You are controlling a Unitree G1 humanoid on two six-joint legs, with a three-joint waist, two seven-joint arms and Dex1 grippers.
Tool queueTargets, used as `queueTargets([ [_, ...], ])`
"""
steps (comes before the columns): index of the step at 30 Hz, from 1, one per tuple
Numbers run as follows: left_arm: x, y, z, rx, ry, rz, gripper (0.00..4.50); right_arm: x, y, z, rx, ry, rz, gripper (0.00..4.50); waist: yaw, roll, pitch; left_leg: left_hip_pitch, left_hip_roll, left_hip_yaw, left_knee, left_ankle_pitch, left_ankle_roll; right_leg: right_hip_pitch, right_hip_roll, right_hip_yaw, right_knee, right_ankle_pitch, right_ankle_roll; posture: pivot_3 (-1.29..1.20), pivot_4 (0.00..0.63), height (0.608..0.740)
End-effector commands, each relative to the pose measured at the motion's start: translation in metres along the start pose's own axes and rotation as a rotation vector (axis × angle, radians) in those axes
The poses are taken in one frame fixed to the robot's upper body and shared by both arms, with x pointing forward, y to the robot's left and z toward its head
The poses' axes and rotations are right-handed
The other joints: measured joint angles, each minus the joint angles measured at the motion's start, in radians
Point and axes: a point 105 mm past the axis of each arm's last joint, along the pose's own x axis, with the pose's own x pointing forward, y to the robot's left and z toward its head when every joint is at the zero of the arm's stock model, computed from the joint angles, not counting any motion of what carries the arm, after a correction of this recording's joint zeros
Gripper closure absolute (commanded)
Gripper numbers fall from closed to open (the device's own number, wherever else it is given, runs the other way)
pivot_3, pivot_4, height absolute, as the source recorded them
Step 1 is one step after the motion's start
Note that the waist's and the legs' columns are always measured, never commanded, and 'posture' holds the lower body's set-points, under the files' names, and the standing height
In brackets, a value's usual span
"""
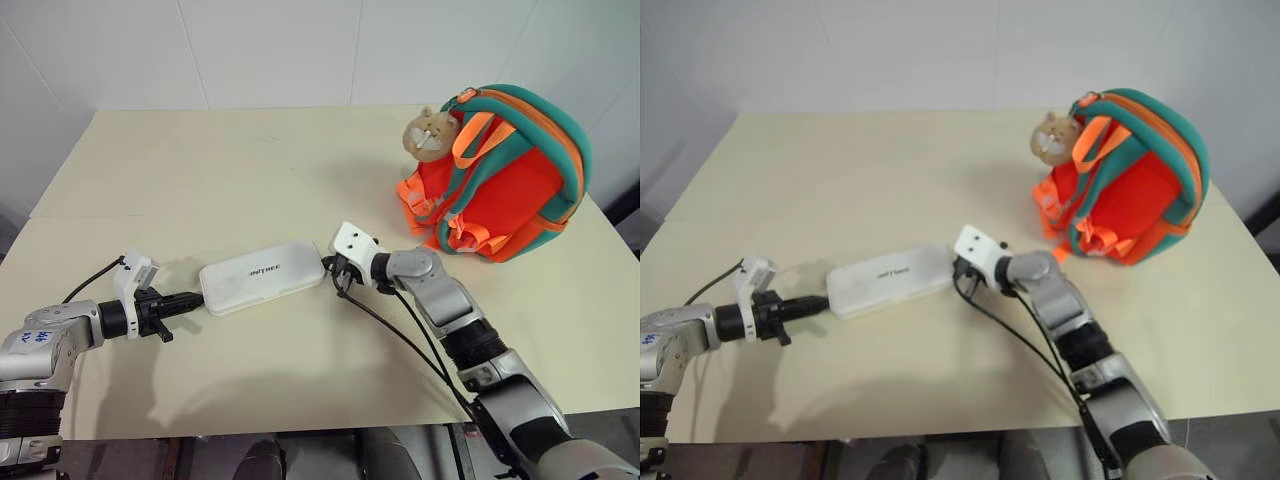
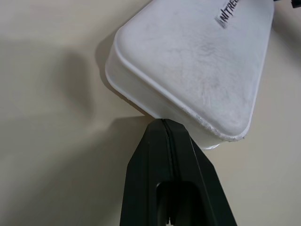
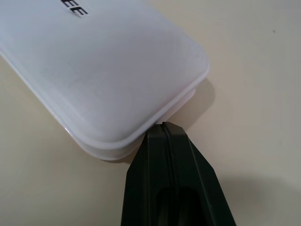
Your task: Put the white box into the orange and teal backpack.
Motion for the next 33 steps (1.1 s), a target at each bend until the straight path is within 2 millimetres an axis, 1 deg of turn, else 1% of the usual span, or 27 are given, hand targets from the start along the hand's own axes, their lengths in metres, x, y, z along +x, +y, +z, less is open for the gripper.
queueTargets([
  [1,0.003,-0.015,0.008,0.044,-0.01,-0.064,4.5,-0.001,0.018,0.022,-0.053,-0.071,0.088,4.38,0.0,0.0,0.0,0.0,0.0,0.0,0.0,0.0,0.0,0.0,0.0,0.0,0.0,0.0,0.0,0.0,0.15,0.74],
  [8,0.011,-0.033,0.001,0.059,0.033,-0.159,4.5,-0.012,0.034,0.018,-0.051,-0.052,0.156,4.38,0.004,-0.001,0.0,0.0,0.0,0.0,0.0,0.0,0.0,0.0,-0.001,0.0,0.0,0.0,0.0,0.0,0.15,0.74],
  [11,0.016,-0.043,-0.002,0.068,0.061,-0.221,4.5,-0.02,0.043,0.015,-0.04,-0.036,0.191,4.38,0.006,-0.001,0.0,0.0,0.0,0.001,0.0,0.0,0.001,0.0,-0.001,0.0,0.0,0.0,0.0,0.0,0.15,0.74],
  [15,0.024,-0.051,-0.006,0.078,0.088,-0.269,4.5,-0.03,0.052,0.008,-0.028,-0.005,0.22,4.38,0.014,-0.001,-0.001,0.0,-0.001,0.001,0.001,-0.001,0.001,0.0,-0.001,0.0,0.0,0.0,0.0,0.0,0.15,0.74],
  [17,0.027,-0.053,-0.006,0.083,0.09,-0.279,4.5,-0.035,0.055,0.006,-0.023,0.008,0.229,4.38,0.021,-0.001,-0.001,0.0,-0.001,0.001,0.001,-0.004,0.007,0.0,-0.001,0.0,0.0,0.0,0.0,0.0,0.15,0.74],
  [22,0.036,-0.06,-0.004,0.104,0.098,-0.324,4.5,-0.048,0.061,0.004,-0.006,0.026,0.253,4.38,0.032,-0.002,-0.001,0.0,-0.001,0.001,0.002,-0.004,0.007,0.001,-0.001,-0.001,-0.002,0.0,0.0,0.0,0.15,0.74],
  [27,0.052,-0.076,-0.003,0.136,0.113,-0.411,4.5,-0.064,0.068,-0.001,0.011,0.06,0.29,4.38,0.038,-0.002,-0.001,0.0,-0.002,0.001,0.003,-0.004,0.007,0.003,-0.003,-0.001,-0.004,0.0,0.0,0.0,0.15,0.74],
  [33,0.066,-0.09,-0.003,0.167,0.131,-0.492,4.5,-0.071,0.065,-0.006,0.022,0.087,0.263,4.38,0.049,-0.002,-0.001,0.001,-0.003,0.001,0.004,-0.004,0.008,0.004,-0.003,-0.001,-0.005,0.001,0.001,0.0,0.15,0.74],
])
